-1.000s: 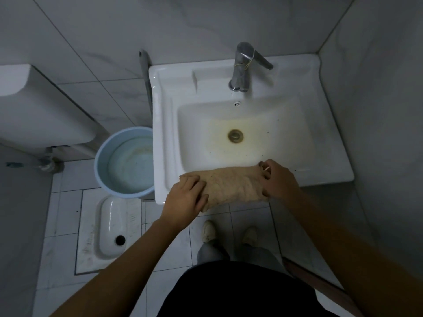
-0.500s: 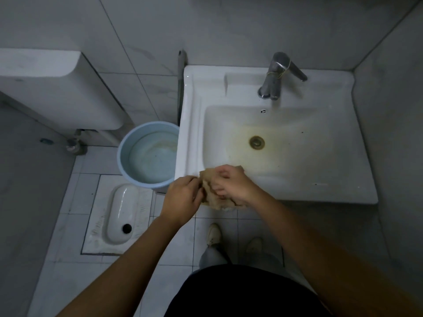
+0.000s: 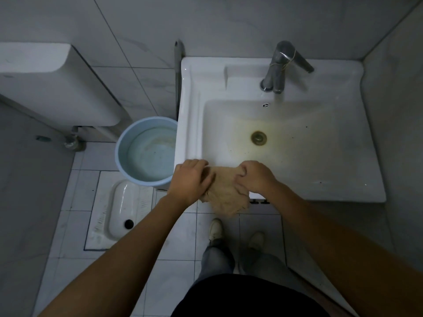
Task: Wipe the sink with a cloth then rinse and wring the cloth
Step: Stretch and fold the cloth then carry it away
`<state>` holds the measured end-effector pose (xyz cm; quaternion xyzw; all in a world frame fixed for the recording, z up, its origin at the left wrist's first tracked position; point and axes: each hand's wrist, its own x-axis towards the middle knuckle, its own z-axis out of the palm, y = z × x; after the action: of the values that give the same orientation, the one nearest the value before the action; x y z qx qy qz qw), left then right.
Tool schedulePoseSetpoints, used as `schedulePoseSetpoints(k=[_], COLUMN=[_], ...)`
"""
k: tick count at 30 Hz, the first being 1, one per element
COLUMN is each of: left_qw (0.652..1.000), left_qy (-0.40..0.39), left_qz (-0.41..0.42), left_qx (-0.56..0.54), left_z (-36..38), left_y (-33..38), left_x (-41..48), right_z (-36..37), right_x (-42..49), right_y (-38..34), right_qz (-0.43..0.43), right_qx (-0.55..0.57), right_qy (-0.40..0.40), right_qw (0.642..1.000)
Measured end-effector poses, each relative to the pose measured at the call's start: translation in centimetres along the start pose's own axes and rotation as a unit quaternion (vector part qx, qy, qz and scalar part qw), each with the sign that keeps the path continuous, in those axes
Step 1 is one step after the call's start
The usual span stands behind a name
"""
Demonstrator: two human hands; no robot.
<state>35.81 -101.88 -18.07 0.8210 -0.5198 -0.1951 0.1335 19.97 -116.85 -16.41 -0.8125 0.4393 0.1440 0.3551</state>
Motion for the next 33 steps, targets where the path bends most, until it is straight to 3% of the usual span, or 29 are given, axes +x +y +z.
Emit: schedulePoseSetpoints(k=[3, 5, 9, 14, 16, 21, 26, 29, 33], left_qw=[0.995, 0.994, 0.994, 0.989, 0.986, 0.990, 0.991, 0.988, 0.981], left_qy=[-0.095, -0.104, -0.043, 0.096, 0.114, 0.054, 0.082, 0.102, 0.152], left_qz=[0.019, 0.019, 0.011, 0.049, 0.088, 0.134, 0.088, 0.042, 0.047], left_qx=[0.024, -0.001, -0.100, -0.103, -0.080, -0.003, -0.051, -0.113, -0.111], left_z=[0.3, 0.1, -1.2, -2.4, -1.5, 1.8, 0.6, -1.6, -4.7], left_y=[-0.1, -0.1, 0.5, 1.4, 1.6, 1.2, 1.8, 2.2, 2.7], left_x=[1.6, 2.1, 2.1, -0.7, -2.7, -7.3, -6.9, -5.5, -2.8], right_z=[0.1, -0.1, -1.0, -2.1, -1.3, 2.4, 3.3, 1.1, -3.1], right_x=[0.5, 0.2, -0.9, -3.2, -4.6, -7.2, -7.3, -6.4, -5.1], right_y=[0.3, 0.4, -0.3, -0.1, 1.0, 4.3, 3.2, 1.4, -0.7], right_qz=[-0.040, -0.080, -0.162, -0.234, -0.242, -0.249, -0.224, -0.199, -0.216], right_qx=[0.027, 0.068, 0.103, 0.070, 0.040, -0.063, -0.031, 0.035, 0.059], right_qy=[0.000, 0.028, 0.094, 0.158, 0.146, 0.031, 0.100, 0.119, 0.187], right_qw=[0.999, 0.994, 0.977, 0.957, 0.958, 0.966, 0.969, 0.972, 0.956])
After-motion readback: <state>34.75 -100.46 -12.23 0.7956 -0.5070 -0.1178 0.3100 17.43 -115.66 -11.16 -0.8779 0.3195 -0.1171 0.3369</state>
